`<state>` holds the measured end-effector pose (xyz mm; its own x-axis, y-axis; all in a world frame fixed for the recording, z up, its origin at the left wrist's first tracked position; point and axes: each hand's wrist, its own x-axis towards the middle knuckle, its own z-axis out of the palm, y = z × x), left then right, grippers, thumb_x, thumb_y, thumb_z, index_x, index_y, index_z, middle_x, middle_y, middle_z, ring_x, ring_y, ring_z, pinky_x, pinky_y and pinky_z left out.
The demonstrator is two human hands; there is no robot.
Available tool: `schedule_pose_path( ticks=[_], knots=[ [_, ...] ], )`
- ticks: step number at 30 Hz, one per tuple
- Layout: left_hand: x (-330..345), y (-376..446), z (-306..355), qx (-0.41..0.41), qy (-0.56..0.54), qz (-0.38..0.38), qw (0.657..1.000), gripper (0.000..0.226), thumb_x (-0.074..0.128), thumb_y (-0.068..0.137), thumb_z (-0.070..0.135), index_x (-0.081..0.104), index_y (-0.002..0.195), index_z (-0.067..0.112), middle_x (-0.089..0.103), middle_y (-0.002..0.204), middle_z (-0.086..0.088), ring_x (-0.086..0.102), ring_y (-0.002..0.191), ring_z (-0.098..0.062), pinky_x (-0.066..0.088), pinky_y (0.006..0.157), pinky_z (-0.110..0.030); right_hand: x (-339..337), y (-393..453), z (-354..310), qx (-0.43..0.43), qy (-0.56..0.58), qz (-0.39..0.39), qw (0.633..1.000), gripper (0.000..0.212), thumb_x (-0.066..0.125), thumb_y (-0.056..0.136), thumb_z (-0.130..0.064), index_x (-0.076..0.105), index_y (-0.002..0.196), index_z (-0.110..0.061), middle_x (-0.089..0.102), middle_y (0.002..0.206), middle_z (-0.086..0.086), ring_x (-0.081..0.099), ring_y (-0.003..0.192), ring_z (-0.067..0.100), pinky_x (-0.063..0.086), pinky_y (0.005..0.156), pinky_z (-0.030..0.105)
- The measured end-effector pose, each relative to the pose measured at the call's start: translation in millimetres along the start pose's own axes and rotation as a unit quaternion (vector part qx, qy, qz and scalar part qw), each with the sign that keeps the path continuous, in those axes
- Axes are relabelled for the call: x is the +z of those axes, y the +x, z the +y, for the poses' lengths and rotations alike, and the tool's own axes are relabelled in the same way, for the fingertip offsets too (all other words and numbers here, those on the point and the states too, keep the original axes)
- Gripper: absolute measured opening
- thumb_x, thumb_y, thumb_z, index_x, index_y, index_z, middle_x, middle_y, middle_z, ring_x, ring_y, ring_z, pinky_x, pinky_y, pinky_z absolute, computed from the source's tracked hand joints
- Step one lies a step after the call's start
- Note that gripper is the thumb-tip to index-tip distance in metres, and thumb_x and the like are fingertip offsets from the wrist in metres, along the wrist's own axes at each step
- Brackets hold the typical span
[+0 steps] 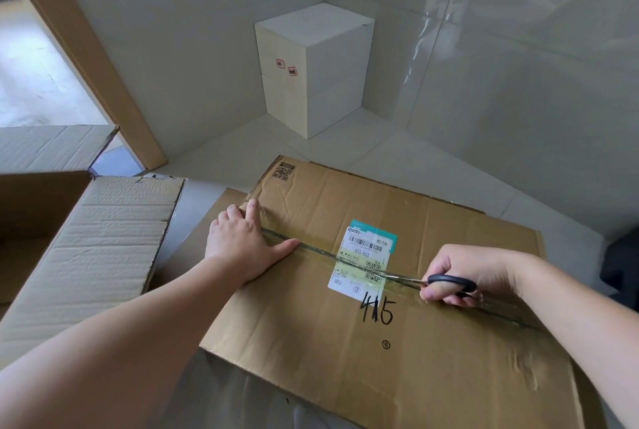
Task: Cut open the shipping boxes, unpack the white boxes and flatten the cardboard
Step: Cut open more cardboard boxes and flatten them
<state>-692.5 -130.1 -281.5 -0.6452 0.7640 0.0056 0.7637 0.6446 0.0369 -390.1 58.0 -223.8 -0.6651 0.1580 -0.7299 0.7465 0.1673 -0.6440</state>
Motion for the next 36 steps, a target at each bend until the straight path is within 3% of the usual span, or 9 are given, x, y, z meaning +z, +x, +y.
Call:
schedule_pose_path(
  ticks=[12, 19, 28, 36],
  knots=[
    [0.4, 0.3, -1.3, 0.006, -0.011, 0.009, 1.000, 0.107, 0.027, 0.056, 0.094, 0.031, 0.134, 0.021, 0.049, 0.119, -0.012, 0.047, 0.112, -0.031, 0.039, 0.095, -0.039, -0.3, 8.4, 3.0, -0.032, -0.038, 0.010, 0.999, 0.034, 0.077, 0.071, -0.045, 0.073, 0.074, -0.012, 0.054, 0.052, 0.002, 0.045, 0.043, 0.011, 0.037, 0.044, 0.019],
    [1.2, -0.8, -1.8, 0.010, -0.005, 0.008, 1.000, 0.107, 0.027, 0.058, 0.094, 0.031, 0.136, 0.020, 0.047, 0.124, -0.012, 0.045, 0.115, -0.030, 0.038, 0.097, -0.039, 0.7, 7.8, 15.7, -0.064, -0.086, 0.034, 0.994, 0.047, 0.077, 0.074, -0.043, 0.063, 0.077, 0.002, 0.046, 0.052, 0.009, 0.040, 0.041, 0.015, 0.034, 0.043, 0.019],
    [0.9, -0.8, -2.3, 0.013, -0.004, 0.008, 1.000, 0.108, 0.024, 0.056, 0.094, 0.031, 0.135, 0.021, 0.049, 0.121, -0.012, 0.046, 0.113, -0.030, 0.039, 0.096, -0.038, 6.2, 16.3, -6.7, -0.031, -0.042, 0.015, 0.999, 0.031, 0.078, 0.069, -0.048, 0.071, 0.069, -0.017, 0.055, 0.052, 0.001, 0.045, 0.042, 0.011, 0.038, 0.045, 0.019],
    [0.5, -1.4, -2.4, 0.012, -0.012, 0.008, 1.000, 0.108, 0.025, 0.057, 0.094, 0.031, 0.136, 0.021, 0.048, 0.122, -0.011, 0.045, 0.114, -0.029, 0.038, 0.097, -0.038, 9.6, 24.6, -19.9, -0.044, -0.030, 0.018, 0.998, 0.030, 0.077, 0.069, -0.046, 0.069, 0.064, -0.017, 0.053, 0.051, 0.002, 0.043, 0.042, 0.012, 0.035, 0.044, 0.019]
  ],
)
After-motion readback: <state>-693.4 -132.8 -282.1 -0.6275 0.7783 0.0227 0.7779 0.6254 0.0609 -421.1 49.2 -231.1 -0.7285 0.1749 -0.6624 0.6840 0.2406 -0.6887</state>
